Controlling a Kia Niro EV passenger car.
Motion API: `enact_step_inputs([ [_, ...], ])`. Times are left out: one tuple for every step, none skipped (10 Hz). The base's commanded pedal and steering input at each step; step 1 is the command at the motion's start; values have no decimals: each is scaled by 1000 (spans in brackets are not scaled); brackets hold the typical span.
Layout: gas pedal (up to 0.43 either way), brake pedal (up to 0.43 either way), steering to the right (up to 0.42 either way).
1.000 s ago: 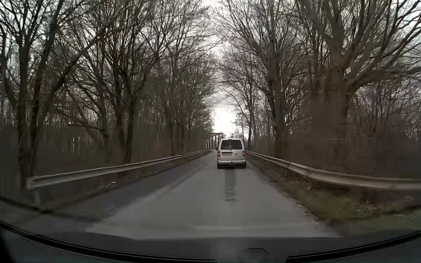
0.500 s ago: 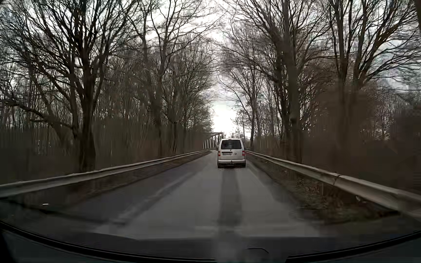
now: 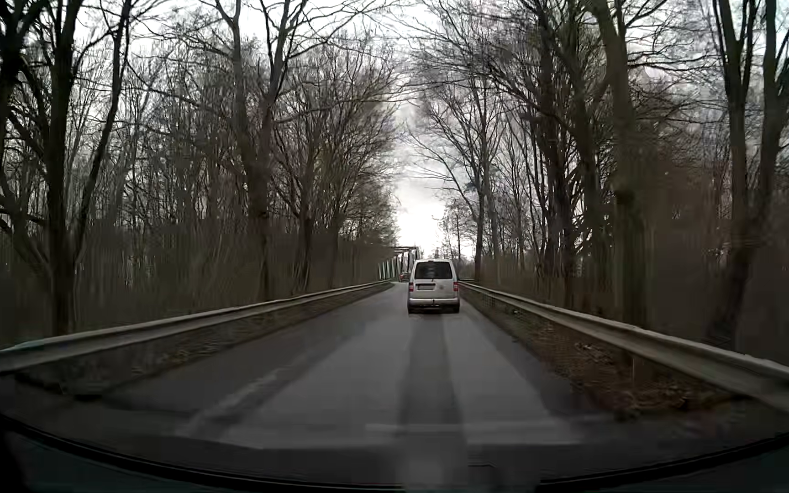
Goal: Follow the waypoints while adhering to traffic rules and regulations
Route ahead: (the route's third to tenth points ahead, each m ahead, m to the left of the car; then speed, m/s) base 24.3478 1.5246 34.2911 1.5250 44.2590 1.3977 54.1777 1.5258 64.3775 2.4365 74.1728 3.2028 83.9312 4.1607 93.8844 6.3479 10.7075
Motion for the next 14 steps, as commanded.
enact_step_inputs([
  [260, 0, 3],
  [260, 0, 3],
  [260, 0, 3],
  [260, 0, 3],
  [228, 0, 3],
  [228, 0, 3],
  [240, 0, 3],
  [240, 0, 3],
  [240, 0, 2],
  [240, 0, 2],
  [240, 0, 3],
  [240, 0, 2],
  [240, 0, 0],
  [240, 0, 0],
])
